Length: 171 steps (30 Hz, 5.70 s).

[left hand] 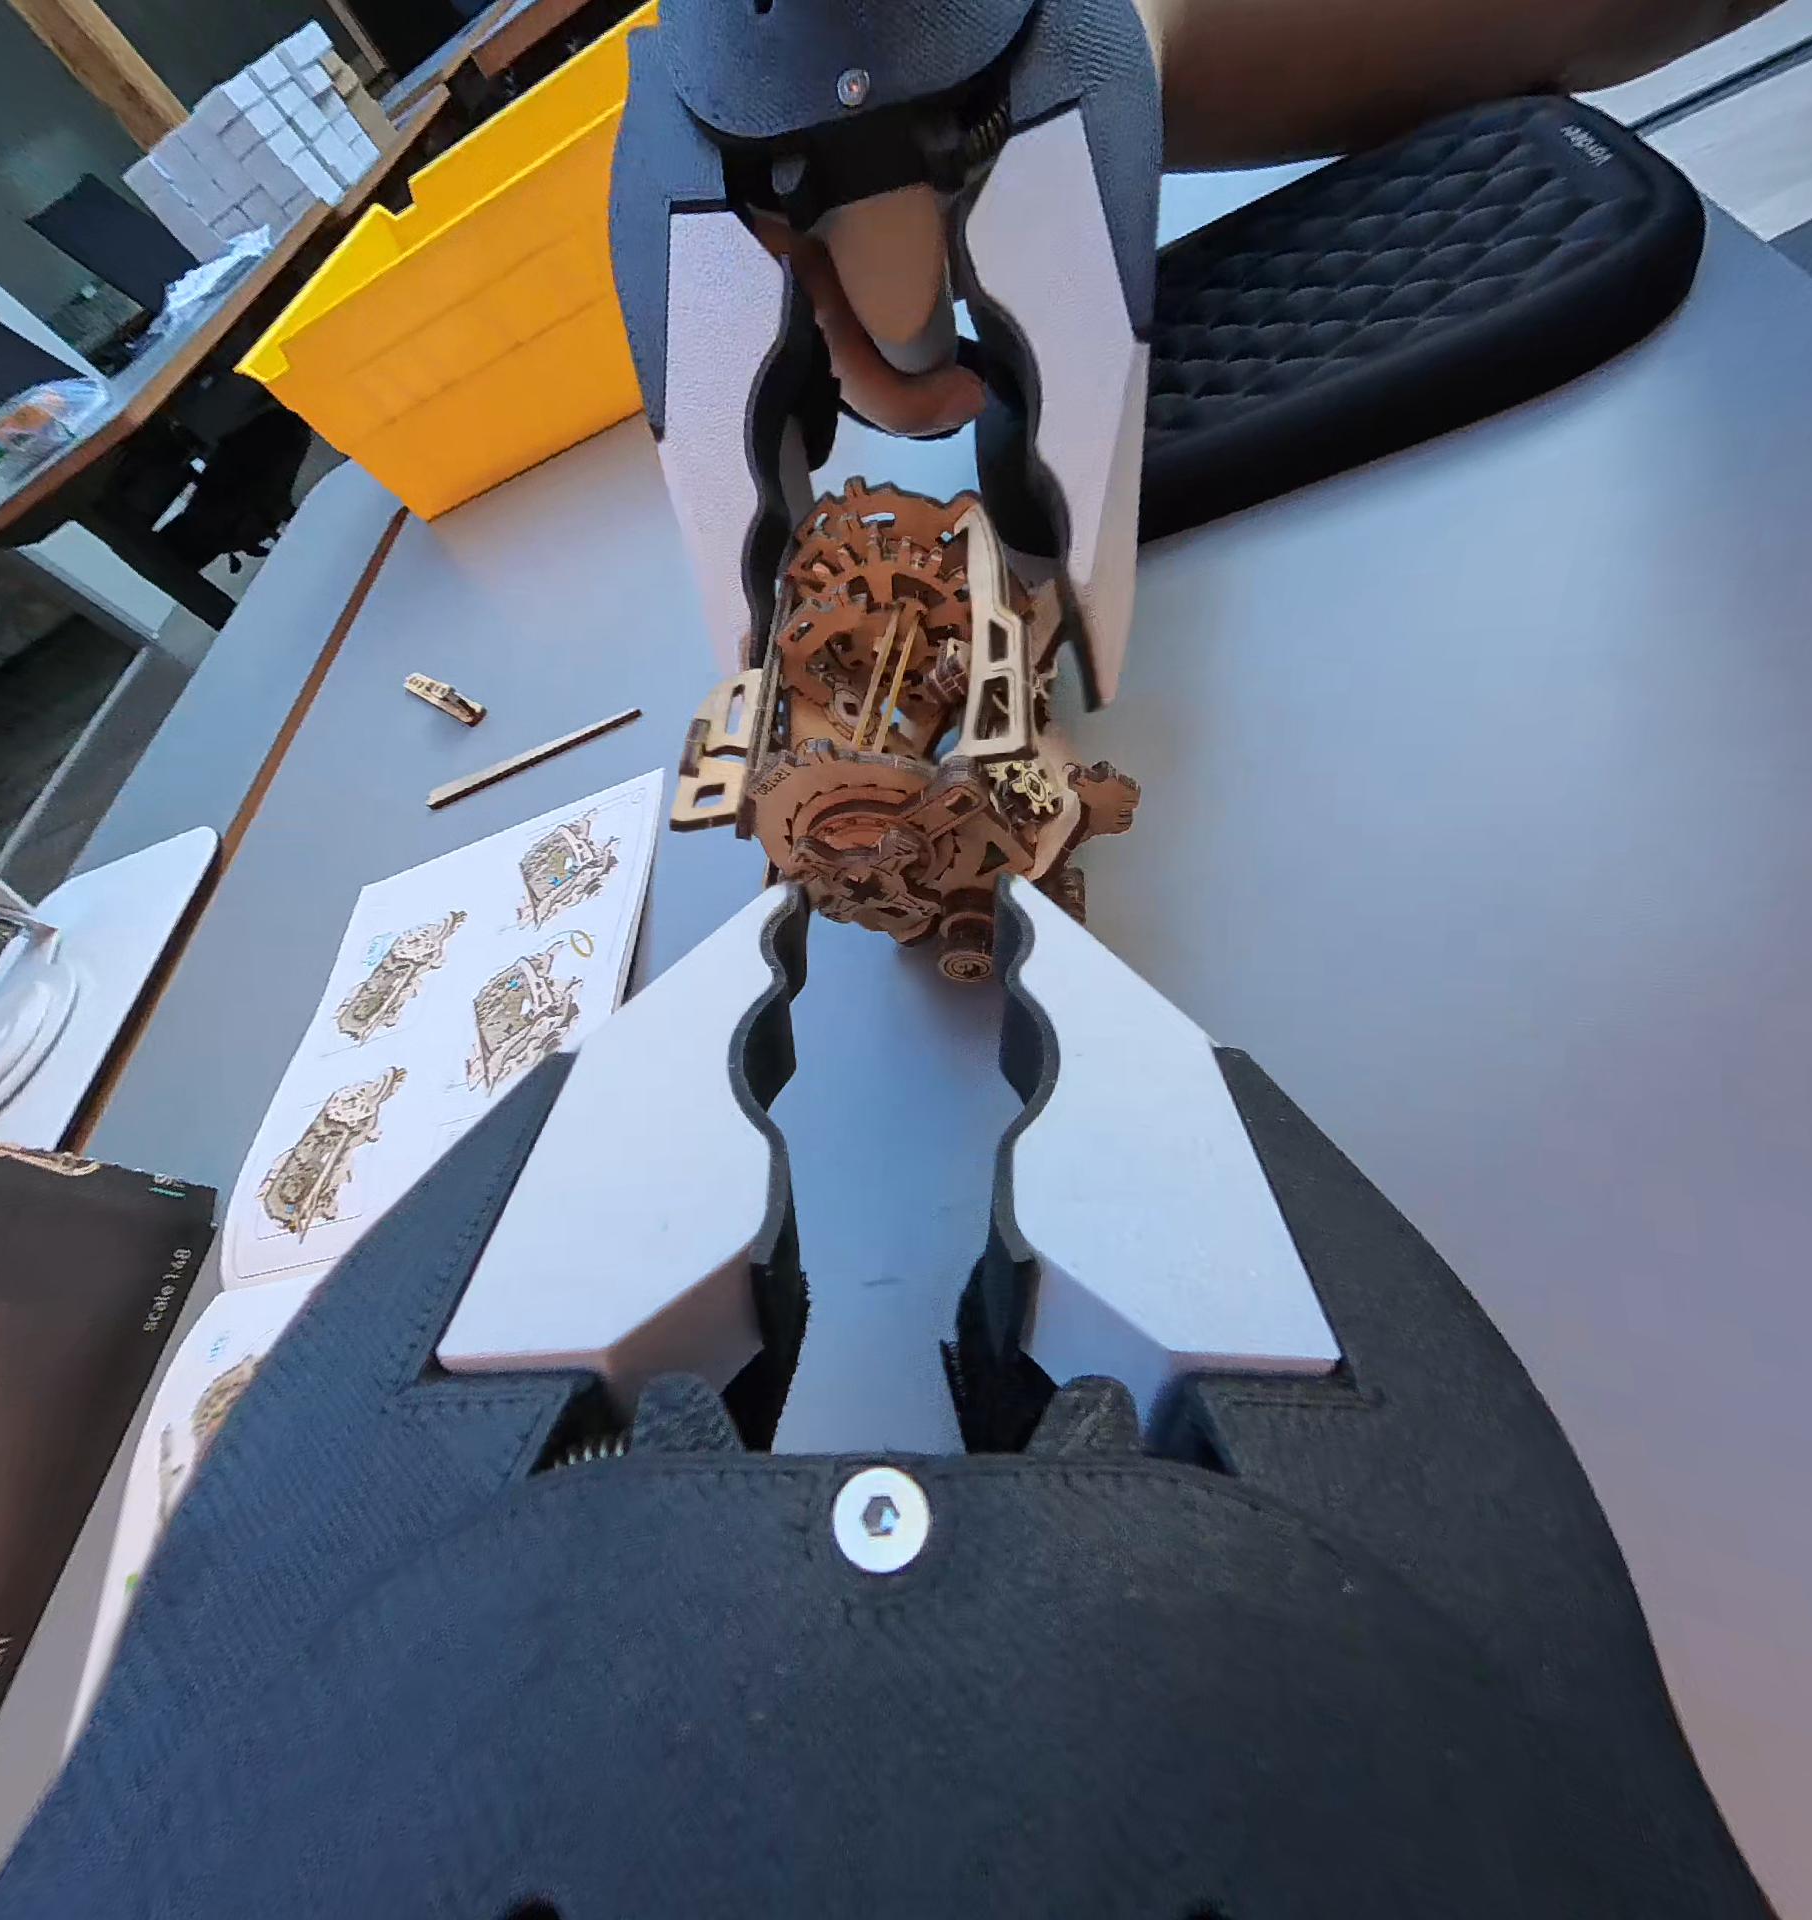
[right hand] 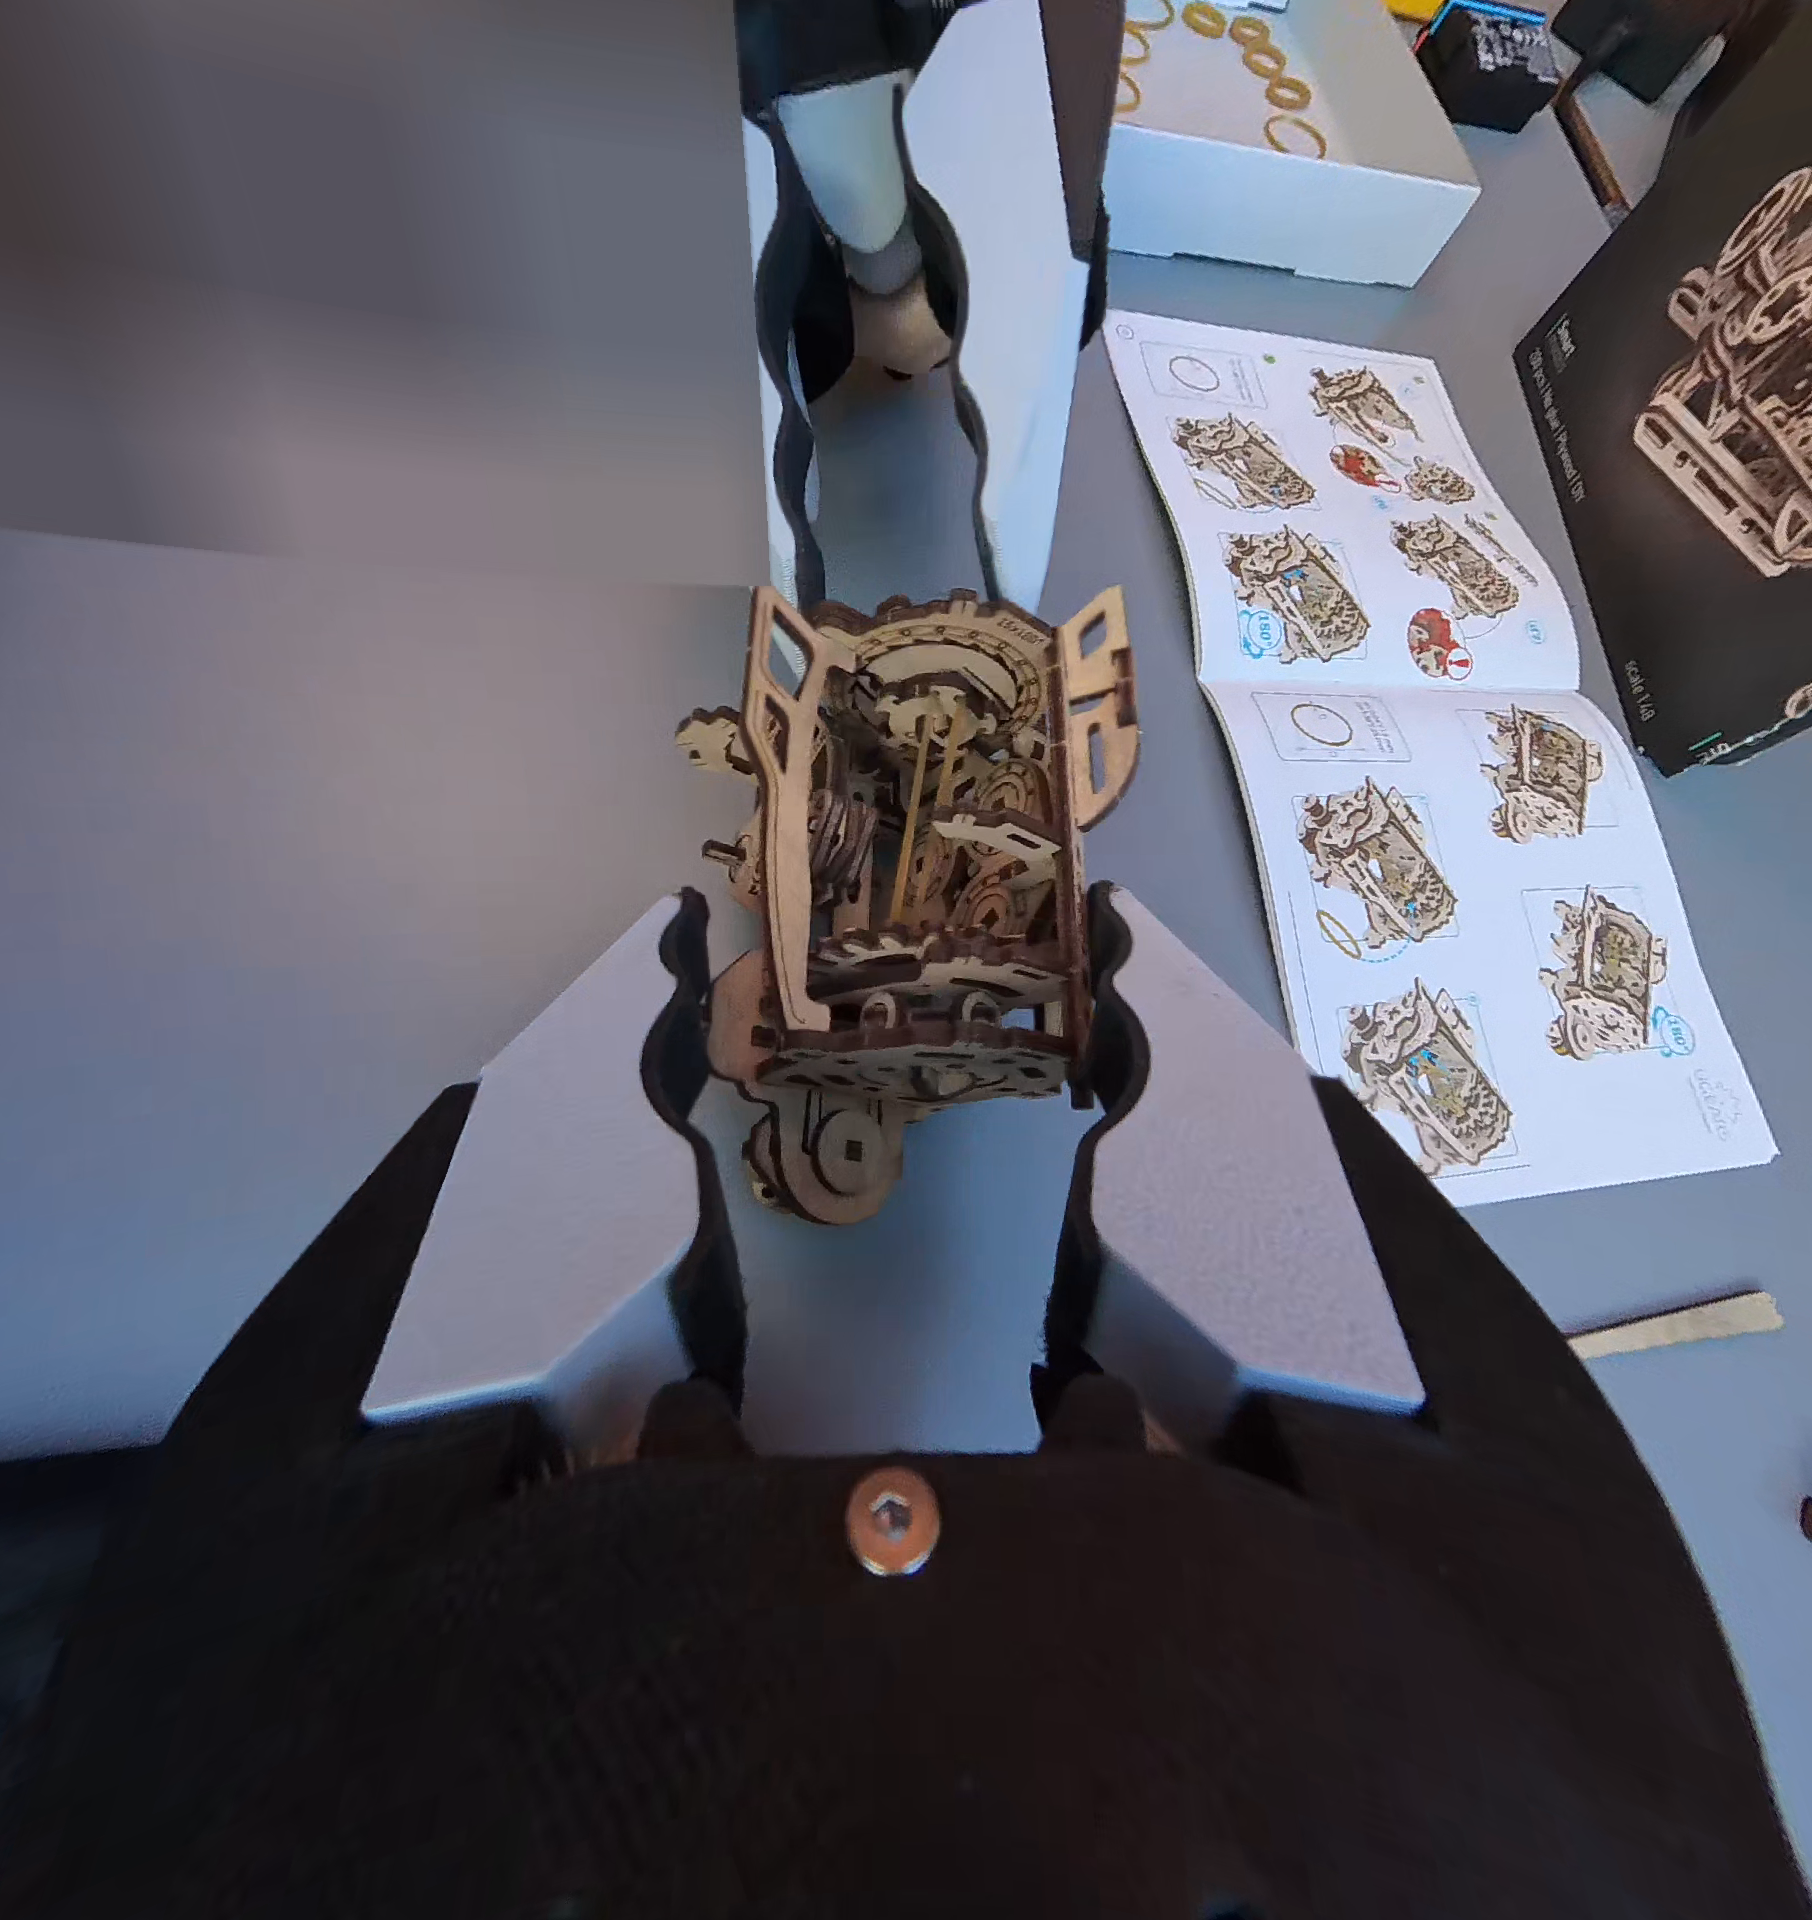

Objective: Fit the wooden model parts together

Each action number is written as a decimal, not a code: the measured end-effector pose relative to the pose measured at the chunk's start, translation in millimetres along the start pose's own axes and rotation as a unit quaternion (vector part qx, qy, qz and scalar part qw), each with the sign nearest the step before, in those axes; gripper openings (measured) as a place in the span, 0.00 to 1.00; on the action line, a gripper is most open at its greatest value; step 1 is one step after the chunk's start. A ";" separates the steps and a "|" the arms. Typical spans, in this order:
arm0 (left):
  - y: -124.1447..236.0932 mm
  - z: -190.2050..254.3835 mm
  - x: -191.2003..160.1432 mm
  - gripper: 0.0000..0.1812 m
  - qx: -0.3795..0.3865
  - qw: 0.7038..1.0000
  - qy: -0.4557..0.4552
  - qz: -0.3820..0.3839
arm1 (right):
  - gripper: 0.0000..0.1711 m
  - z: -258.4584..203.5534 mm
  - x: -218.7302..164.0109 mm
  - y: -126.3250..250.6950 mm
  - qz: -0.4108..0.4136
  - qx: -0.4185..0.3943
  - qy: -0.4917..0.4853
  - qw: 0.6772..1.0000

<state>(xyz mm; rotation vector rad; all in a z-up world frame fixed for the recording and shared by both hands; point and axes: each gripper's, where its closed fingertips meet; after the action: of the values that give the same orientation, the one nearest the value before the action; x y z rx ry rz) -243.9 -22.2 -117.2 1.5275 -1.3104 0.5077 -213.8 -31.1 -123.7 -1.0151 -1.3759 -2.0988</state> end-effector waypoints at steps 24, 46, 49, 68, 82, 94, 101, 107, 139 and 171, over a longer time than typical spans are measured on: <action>-4.7 -1.2 9.5 0.13 -0.026 0.998 -0.042 0.044 | 0.35 1.6 -4.0 4.6 0.018 0.098 -0.019 0.995; -1.4 -0.9 6.9 0.08 -0.065 0.994 0.075 0.046 | 0.34 3.9 -5.1 4.9 0.038 0.115 -0.027 0.992; -3.0 1.0 6.8 0.11 -0.064 0.995 0.065 0.042 | 0.34 4.0 -5.2 5.0 0.039 0.115 -0.029 0.992; -4.0 -1.3 7.5 0.08 -0.015 0.999 -0.044 0.027 | 0.34 5.3 -4.9 4.5 0.044 0.126 -0.044 0.990; -4.4 -3.9 5.5 0.08 0.076 0.965 -0.251 -0.011 | 0.35 6.1 -4.4 4.2 0.051 0.135 -0.056 0.988; -4.9 -0.5 7.5 0.08 0.112 0.934 -0.338 -0.026 | 0.39 5.1 -6.7 4.2 0.045 0.127 -0.045 0.990; -5.4 -1.7 7.0 0.08 0.117 0.932 -0.343 -0.031 | 0.40 6.5 -6.8 3.8 0.043 0.117 -0.039 0.991; -5.4 -7.4 4.3 0.08 0.117 0.943 -0.310 -0.027 | 0.40 10.0 -5.4 4.2 0.053 0.107 -0.050 0.992; 1.4 -6.3 19.8 0.37 0.009 0.998 0.053 0.039 | 0.37 9.8 2.5 18.9 0.090 0.042 -0.006 0.995; 10.1 -9.0 16.6 0.21 0.009 0.997 0.059 0.041 | 0.38 23.3 11.5 49.0 0.163 0.030 -0.068 0.984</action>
<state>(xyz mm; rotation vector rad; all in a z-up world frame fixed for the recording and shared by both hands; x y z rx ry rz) -245.1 -21.2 -95.9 1.4409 -1.2846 0.6550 -179.5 -29.8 -80.2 -1.2819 -1.2279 -1.7681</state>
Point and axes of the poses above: each gripper's, where its closed fingertips meet, y back along the fingers, x out of its top, z = x × y across the jaws, and after that the axes turned 2 degrees about -x, right-handed
